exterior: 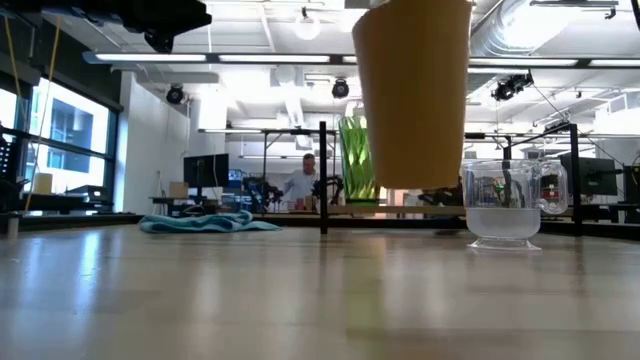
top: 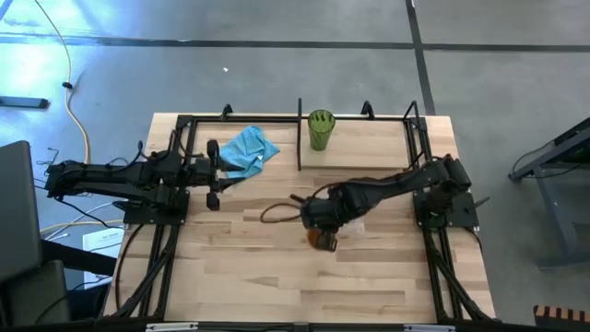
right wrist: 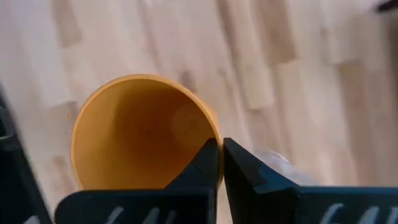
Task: Stack small to large cups/mugs on shelf
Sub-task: Put the yellow cup on the shelf
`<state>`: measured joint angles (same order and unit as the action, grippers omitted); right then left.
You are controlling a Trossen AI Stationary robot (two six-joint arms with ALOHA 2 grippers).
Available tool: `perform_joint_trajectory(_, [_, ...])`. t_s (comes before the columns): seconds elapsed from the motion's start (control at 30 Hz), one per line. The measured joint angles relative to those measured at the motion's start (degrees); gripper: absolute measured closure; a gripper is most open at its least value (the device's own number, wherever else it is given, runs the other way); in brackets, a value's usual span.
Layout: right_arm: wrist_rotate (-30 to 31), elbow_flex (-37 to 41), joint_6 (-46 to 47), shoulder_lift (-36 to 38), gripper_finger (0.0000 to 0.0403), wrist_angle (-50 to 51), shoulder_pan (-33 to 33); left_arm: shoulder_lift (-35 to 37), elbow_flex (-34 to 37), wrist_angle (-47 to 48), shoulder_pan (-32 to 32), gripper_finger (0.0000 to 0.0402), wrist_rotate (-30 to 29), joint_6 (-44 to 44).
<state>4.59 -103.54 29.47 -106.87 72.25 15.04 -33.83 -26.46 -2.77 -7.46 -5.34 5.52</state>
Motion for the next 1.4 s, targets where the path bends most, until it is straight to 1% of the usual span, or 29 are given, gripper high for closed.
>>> perform_joint_trajectory(0.1, [1.49, -1.94, -1.32, 0.00, 0.0403, 3.73, -1.75, -0.02, 0.00, 0.55, 0.00, 0.0293, 0.00, -0.02])
perform_joint_trajectory(0.33, [2.65, -5.45, -6.86, 0.96, 0.0403, 4.14, -5.71, -0.02, -0.02, 1.29, 0.00, 0.0293, 1.75, -0.39])
perform_joint_trajectory(0.53, [3.77, -5.95, -9.00, 3.74, 0.0403, 4.36, -9.01, 0.01, -0.02, 1.35, -0.01, 0.0293, 1.97, -1.02])
perform_joint_trajectory(0.7, [4.02, -5.95, -10.14, 5.82, 0.0403, 8.17, -11.90, 0.01, -0.02, 1.38, 0.00, 0.0293, 1.97, -1.51])
perform_joint_trajectory(0.9, [7.17, -5.90, -11.94, 9.72, 0.0403, 9.40, -14.40, 0.01, -0.02, 1.53, -0.01, 0.0293, 1.97, -1.97])
perform_joint_trajectory(1.07, [10.42, -5.88, -12.97, 14.30, 0.0403, 8.78, -15.07, -0.01, -0.02, 1.75, 0.00, 0.0293, 1.97, -1.97])
perform_joint_trajectory(1.13, [11.32, -4.85, -13.08, 16.59, 0.0403, 6.79, -15.07, 0.00, -0.02, 1.75, -0.01, 0.0293, 1.97, -1.93])
perform_joint_trajectory(1.2, [11.55, -2.24, -13.28, 19.35, 0.0403, 5.06, -15.18, 0.01, -0.02, 1.73, 0.00, 0.0293, 1.97, -1.92])
perform_joint_trajectory(1.4, [11.45, 11.00, -10.87, 28.53, 0.0403, 1.70, -17.73, -0.02, -0.02, 1.19, -0.02, 0.0293, 1.95, -1.98])
